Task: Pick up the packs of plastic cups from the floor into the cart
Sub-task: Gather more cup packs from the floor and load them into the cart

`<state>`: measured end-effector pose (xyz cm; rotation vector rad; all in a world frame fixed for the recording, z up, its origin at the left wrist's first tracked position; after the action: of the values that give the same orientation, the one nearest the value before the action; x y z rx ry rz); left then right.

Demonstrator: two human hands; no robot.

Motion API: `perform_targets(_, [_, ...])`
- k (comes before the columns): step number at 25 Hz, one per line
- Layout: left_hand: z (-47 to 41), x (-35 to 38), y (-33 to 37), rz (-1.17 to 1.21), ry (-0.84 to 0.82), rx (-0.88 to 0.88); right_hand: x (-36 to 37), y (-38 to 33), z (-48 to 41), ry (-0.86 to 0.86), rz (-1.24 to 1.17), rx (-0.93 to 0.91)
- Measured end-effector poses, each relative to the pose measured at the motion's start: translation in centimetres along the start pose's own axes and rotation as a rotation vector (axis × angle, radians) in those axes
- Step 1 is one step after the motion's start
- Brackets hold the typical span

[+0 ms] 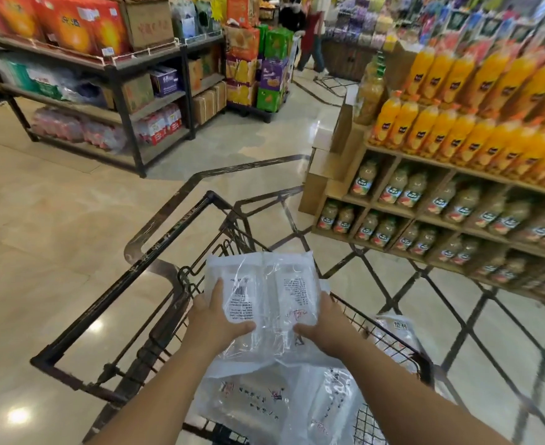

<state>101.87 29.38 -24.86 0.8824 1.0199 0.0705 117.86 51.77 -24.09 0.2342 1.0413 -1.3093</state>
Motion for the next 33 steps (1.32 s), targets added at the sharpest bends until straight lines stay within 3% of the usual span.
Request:
perform_targets(19, [-1.7, -0.9, 6.1, -0.273, -0.059, 0.267, -2.0, 2.9, 1.7, 0.17, 0.032, -0.003])
perform_targets(25, [-1.7, 4.0, 12.4, -0.436, -0.111, 0.503, -3.7, 10.6, 4.4, 0.231, -0.059, 0.159])
perform_targets(33, [5.3, 16.7, 21.6, -0.4, -0.287, 0.765, -5.3, 26.8, 12.3, 0.313, -0.195, 0.431])
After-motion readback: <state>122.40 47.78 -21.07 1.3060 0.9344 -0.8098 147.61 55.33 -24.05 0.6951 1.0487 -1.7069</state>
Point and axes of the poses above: each hand's wrist, its own z-axis away from the middle knuckle, its own x-axis out of the palm, y = z × x, the point moved 8 cm from there along -z, towards the middle knuckle, and after that the axes turned 13 degrees about x, right-handed, at the moved point
